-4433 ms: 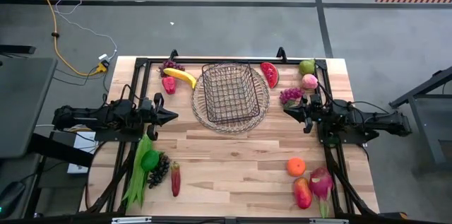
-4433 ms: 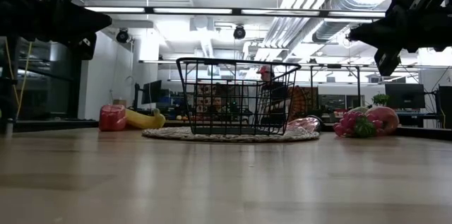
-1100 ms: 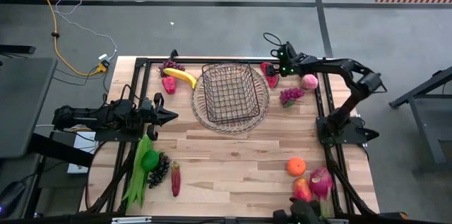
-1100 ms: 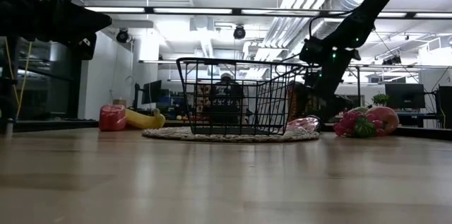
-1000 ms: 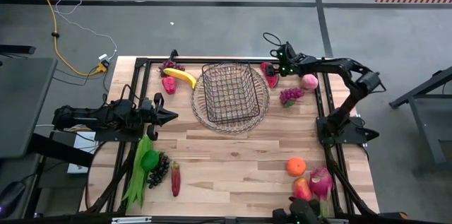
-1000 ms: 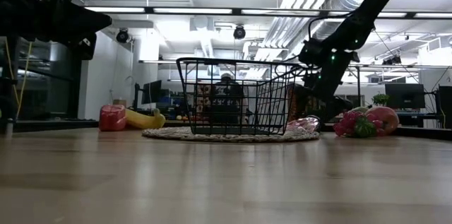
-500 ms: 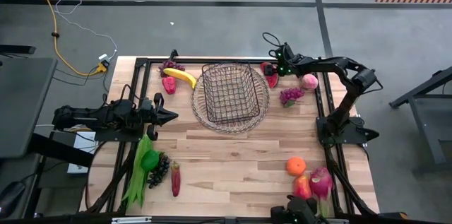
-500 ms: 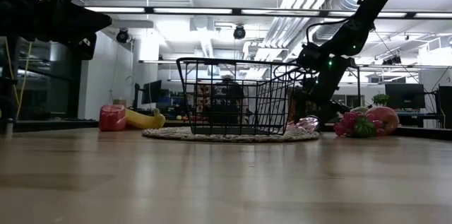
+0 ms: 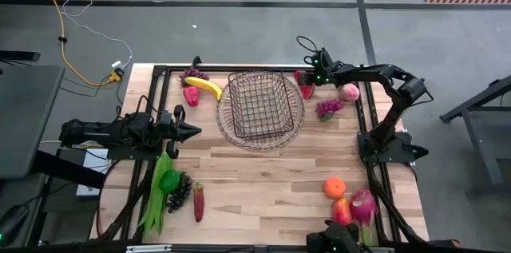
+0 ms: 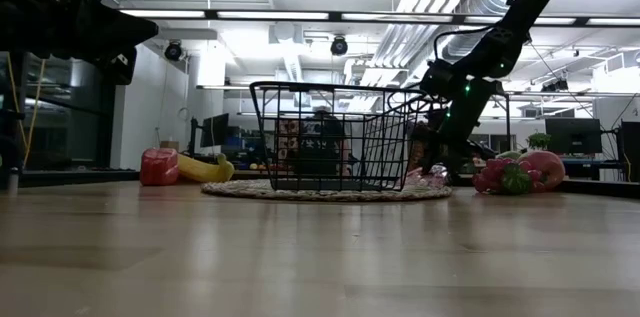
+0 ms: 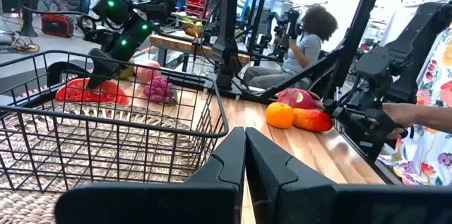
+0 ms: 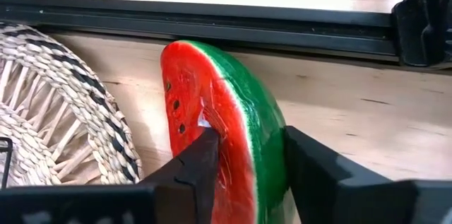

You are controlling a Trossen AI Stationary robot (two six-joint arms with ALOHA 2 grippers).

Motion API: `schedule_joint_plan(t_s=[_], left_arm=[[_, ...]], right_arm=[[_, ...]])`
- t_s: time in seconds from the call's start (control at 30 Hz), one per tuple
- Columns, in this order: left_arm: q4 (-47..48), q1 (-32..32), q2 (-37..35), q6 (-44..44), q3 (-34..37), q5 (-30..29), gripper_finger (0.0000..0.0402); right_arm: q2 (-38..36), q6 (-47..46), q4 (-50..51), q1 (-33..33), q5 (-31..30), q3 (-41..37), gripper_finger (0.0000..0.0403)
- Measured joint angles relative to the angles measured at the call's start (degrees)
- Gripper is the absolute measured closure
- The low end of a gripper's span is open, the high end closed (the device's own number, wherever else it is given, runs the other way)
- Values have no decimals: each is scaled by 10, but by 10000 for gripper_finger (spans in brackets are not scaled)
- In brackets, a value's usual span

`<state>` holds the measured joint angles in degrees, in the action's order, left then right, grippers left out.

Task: Build produce basket
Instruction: Put the red watermelon into the black wire basket

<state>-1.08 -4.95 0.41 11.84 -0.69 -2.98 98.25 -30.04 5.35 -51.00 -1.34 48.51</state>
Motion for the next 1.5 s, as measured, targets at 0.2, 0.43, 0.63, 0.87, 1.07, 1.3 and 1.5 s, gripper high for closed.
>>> schedule_joint_plan(t_s=[0.2,0.43,0.63,0.87,1.07,1.3,1.5], left_arm=[[0,0,0,0,0,0,401],[0,0,0,0,0,0,401],[0,0,0,0,0,0,401],[0,0,0,0,0,0,401],[0,0,0,0,0,0,401],[0,0,0,0,0,0,401],[0,0,0,0,0,0,401]], right_arm=[[-50,4,12,0,-3,0,283],[-177,25,42,0,-3,0,284],[-297,18,37,40,18,0,284],[-334,-15,22,172,22,0,284],[-299,-58,-43,284,-22,10,284],[-206,-55,115,346,-169,140,284],[-112,-78,192,358,-226,222,284]])
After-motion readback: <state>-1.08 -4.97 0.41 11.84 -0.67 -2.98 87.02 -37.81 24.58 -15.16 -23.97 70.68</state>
